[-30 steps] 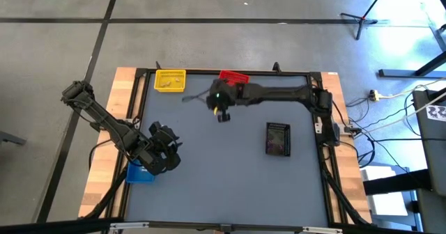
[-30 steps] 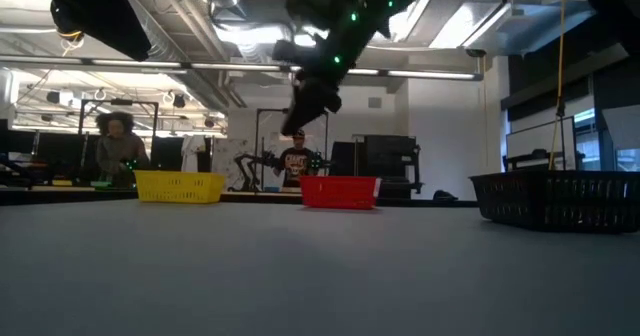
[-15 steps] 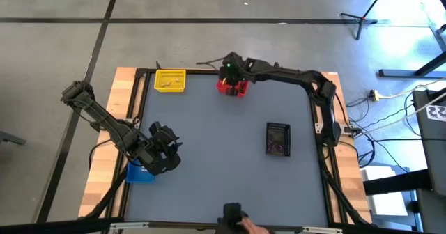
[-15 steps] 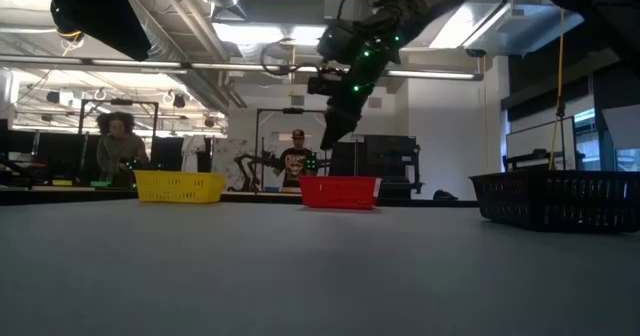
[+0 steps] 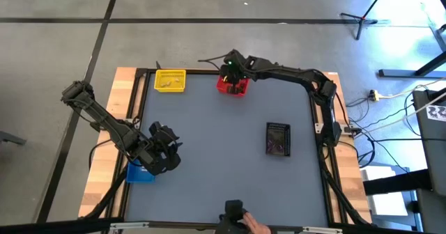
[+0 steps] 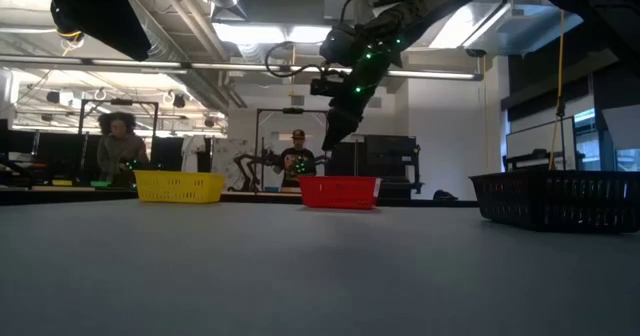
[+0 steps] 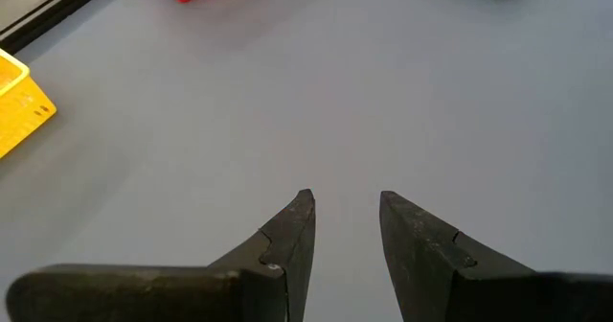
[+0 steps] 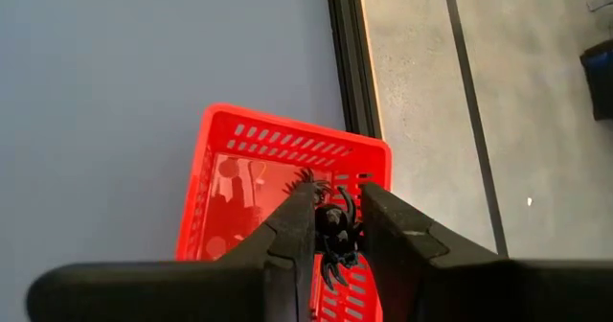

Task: Sort Halloween decoration
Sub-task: Put the black spider toy into the red bin, then return to Home Position

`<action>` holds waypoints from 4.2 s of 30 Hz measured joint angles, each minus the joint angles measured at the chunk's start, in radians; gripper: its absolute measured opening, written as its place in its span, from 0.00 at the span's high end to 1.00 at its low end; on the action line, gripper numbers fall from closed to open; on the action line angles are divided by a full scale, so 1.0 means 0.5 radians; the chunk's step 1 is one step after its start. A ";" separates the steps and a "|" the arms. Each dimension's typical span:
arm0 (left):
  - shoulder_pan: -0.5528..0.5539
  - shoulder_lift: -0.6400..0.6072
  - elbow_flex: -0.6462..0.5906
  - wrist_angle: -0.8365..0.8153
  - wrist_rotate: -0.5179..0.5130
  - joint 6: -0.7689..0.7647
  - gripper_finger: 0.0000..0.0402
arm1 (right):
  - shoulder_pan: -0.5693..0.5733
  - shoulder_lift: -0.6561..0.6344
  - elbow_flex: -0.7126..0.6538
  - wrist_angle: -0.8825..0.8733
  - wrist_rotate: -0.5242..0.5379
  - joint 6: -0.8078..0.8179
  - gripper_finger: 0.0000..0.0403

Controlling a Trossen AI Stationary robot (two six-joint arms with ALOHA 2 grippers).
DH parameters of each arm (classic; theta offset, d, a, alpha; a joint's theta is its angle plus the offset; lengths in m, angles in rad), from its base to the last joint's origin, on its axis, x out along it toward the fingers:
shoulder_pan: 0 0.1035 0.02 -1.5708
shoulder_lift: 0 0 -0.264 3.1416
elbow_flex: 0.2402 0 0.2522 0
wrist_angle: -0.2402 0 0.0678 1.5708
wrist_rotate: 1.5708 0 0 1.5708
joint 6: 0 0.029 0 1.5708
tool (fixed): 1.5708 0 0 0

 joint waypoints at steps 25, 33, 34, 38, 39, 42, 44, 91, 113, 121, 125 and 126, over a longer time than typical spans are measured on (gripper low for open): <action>0.000 0.000 0.000 0.000 0.000 0.000 0.72 | -0.002 0.000 -0.001 0.000 -0.012 -0.001 0.79; 0.000 0.000 0.000 0.000 0.000 0.000 0.72 | -0.002 0.000 -0.002 0.000 -0.012 -0.001 0.63; 0.000 0.000 0.000 0.000 0.000 0.000 0.72 | -0.002 0.000 -0.002 0.001 -0.012 -0.001 0.61; 0.000 0.000 0.000 0.000 0.000 0.000 0.72 | -0.002 0.000 -0.002 0.001 -0.012 -0.001 0.55; 0.000 0.000 0.000 0.000 0.000 0.000 0.72 | -0.002 0.000 -0.002 0.001 -0.012 -0.001 0.55; 0.000 0.000 0.000 0.000 0.000 0.000 0.72 | -0.002 0.000 -0.002 0.000 -0.012 -0.001 0.53; 0.000 0.000 0.000 -0.001 -0.001 0.000 0.72 | -0.002 0.000 -0.002 0.000 -0.012 -0.001 0.53; 1.245 -0.315 0.001 1.662 0.914 2.516 1.00 | 0.520 -0.227 1.273 -1.435 -0.313 0.057 1.00; 1.353 -1.062 -0.314 1.277 0.988 2.530 1.00 | 0.523 -0.660 1.259 -1.993 -0.888 0.174 1.00; 1.352 -1.464 -0.824 1.515 0.988 2.441 1.00 | 0.523 -1.041 0.523 -1.633 -0.890 0.216 1.00; 1.352 -1.668 -1.004 1.543 0.987 2.440 1.00 | 0.522 -1.378 -0.124 -1.153 -0.888 0.295 1.00; 1.352 -1.717 -1.043 1.545 0.988 2.440 1.00 | 0.522 -1.462 -0.270 -1.050 -0.888 0.320 1.00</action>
